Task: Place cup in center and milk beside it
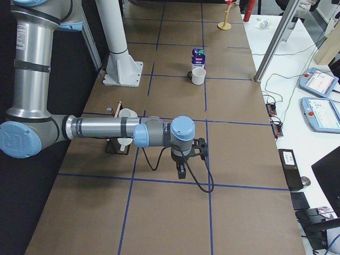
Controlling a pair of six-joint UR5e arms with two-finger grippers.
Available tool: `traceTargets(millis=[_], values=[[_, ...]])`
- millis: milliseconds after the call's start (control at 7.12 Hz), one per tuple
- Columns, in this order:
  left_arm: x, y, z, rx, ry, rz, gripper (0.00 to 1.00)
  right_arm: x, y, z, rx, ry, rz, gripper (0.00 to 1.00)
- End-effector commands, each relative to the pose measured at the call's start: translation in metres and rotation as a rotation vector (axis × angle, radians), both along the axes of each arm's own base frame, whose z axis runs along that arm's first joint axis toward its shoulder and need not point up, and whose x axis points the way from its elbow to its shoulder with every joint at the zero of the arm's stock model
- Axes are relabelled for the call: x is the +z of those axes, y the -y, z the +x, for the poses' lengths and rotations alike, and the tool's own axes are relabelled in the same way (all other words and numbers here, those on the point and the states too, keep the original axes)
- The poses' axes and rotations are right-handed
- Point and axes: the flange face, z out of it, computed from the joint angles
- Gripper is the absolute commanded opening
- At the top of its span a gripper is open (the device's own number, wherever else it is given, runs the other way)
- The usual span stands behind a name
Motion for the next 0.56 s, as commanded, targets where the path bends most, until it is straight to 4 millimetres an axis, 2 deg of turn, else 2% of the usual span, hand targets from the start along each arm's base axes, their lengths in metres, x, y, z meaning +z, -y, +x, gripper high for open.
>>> traceTargets(millis=[0, 421], values=[[0.0001, -0.0011, -0.0025, 0.004, 0.029, 0.009, 1.0, 0.0007, -0.0001, 0.0, 0.0, 0.0, -0.001, 1.0], [-0.0026, 0.0023, -0.0018, 0.006, 0.029, 0.017, 1.0, 0.0, 0.0, 0.0, 0.001, 0.0, -0.001, 1.0]])
